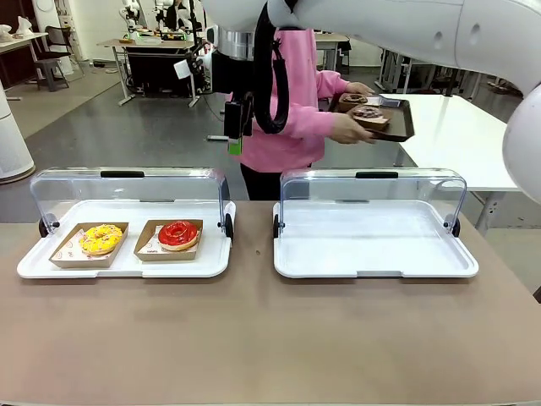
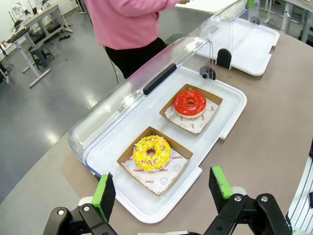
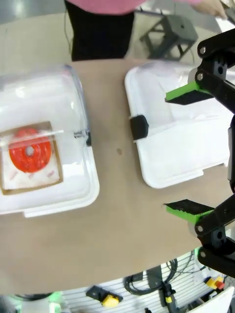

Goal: Provide the desired donut to the person.
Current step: Place the picked Paper togo box onto the Handle tray extended by the person.

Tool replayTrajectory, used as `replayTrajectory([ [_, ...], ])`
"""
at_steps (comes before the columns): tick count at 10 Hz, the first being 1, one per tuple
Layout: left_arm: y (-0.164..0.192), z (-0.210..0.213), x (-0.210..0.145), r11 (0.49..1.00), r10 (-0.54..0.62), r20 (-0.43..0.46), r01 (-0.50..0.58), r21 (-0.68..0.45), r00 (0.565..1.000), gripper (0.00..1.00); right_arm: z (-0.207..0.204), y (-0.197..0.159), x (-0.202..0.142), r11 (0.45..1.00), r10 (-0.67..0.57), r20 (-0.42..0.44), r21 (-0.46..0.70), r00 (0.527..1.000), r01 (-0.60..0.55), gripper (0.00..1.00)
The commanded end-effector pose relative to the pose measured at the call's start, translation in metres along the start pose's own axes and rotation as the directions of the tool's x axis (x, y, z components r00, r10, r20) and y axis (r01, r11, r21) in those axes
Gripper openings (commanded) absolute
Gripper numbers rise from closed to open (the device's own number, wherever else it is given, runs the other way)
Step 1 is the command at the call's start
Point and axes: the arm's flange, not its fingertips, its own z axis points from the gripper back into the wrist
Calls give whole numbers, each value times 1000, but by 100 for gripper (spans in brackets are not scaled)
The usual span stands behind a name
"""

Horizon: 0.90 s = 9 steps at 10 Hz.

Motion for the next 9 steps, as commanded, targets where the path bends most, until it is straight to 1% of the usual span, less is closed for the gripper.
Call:
replayTrajectory([
  [1, 2, 1, -2, 1000, -7, 15, 8, -4, 1000, 100, 42, 16, -93, 998, -67, 147, 1, 987, 68, 100],
  [2, 2, 1, -2, 1000, -7, 15, 8, -4, 1000, 100, 56, 30, -164, 996, -85, 243, 59, 966, 73, 100],
  [3, 2, 1, -2, 1000, -7, 15, 8, -4, 1000, 100, 58, 50, -221, 994, -91, 316, 81, 944, 69, 100],
  [4, 2, 1, -2, 1000, -7, 15, 8, -4, 1000, 100, 55, 67, -277, 995, -92, 402, 69, 911, 70, 100],
  [5, 2, 1, -2, 1000, -7, 15, 8, -4, 1000, 100, 44, 82, -325, 998, -50, 467, -13, 883, 63, 100],
  [6, 2, 1, -2, 1000, -7, 15, 8, -4, 1000, 100, 28, 103, -370, 985, -38, 502, -128, 864, 118, 100],
  [7, 2, 1, -2, 1000, -7, 15, 8, -4, 1000, 100, 11, 120, -403, 976, -72, 543, -136, 836, 172, 100],
  [8, 2, 1, -2, 1000, -7, 15, 8, -4, 1000, 100, -9, 132, -434, 974, -95, 571, -117, 816, 196, 100],
  [9, 2, 1, -2, 1000, -7, 15, 8, -4, 1000, 100, -25, 142, -461, 978, -97, 613, -89, 784, 190, 100],
])
